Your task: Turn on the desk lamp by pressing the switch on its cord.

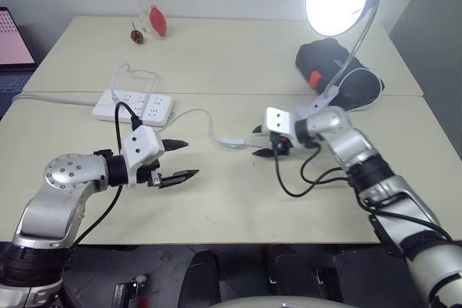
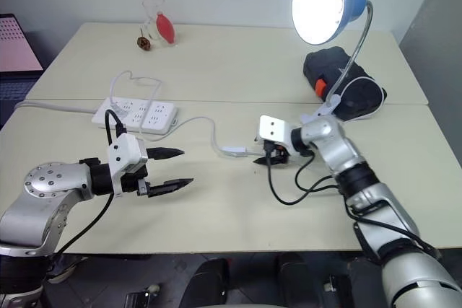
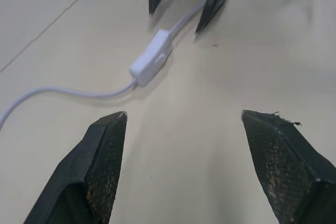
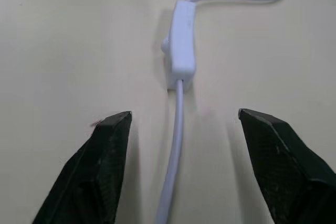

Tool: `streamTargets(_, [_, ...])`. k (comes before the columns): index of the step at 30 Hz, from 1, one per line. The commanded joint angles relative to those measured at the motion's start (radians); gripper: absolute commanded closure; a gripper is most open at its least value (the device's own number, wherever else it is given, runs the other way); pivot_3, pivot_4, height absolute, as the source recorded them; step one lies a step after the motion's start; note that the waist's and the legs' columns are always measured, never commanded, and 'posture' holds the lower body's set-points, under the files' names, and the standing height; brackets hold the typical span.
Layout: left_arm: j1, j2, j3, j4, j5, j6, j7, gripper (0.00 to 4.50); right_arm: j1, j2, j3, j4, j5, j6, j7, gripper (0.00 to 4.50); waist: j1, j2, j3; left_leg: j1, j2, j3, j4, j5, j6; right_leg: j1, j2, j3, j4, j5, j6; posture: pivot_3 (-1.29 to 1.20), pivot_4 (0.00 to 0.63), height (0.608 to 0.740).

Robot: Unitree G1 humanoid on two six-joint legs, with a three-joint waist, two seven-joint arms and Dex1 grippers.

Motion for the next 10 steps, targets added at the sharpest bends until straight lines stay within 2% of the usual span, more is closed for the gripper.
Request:
streamTargets(1, [0.012, 0.039, 0.079, -0.068, -0.041, 0.046, 0.013, 0.86, 0.067, -0.088, -0.105, -0.254, 0.116, 0.125, 0.054, 0.06, 0.000, 0.000, 0.000, 0.000, 0.000, 0.000, 0.000, 0.000, 0.000, 0.000, 0.000, 0.000, 0.000, 0.000, 0.000, 0.00, 0.150, 0.740])
streamTargets(6, [0.030, 0.068, 0.121, -0.087, -0.081, 0.092, -0.002, 0.86, 0.181, -0.195, -0.203, -0.447, 0.218, 0.249, 0.063, 0.06, -0.001, 0.000, 0.000, 0.001, 0.000, 0.000, 0.000, 0.000, 0.000, 0.001, 0.000, 0.000, 0.000, 0.000, 0.000, 0.00, 0.150, 0.740])
streamTargets(10, [0.031, 0.083, 0.119, -0.092, -0.089, 0.098, -0.011, 0.86, 0.219, -0.220, -0.247, -0.513, 0.267, 0.311, 0.028, 0.06, -0.001, 0.000, 0.000, 0.002, 0.000, 0.001, 0.000, 0.000, 0.000, 0.001, 0.000, 0.001, 0.000, 0.000, 0.000, 0.00, 0.150, 0.740])
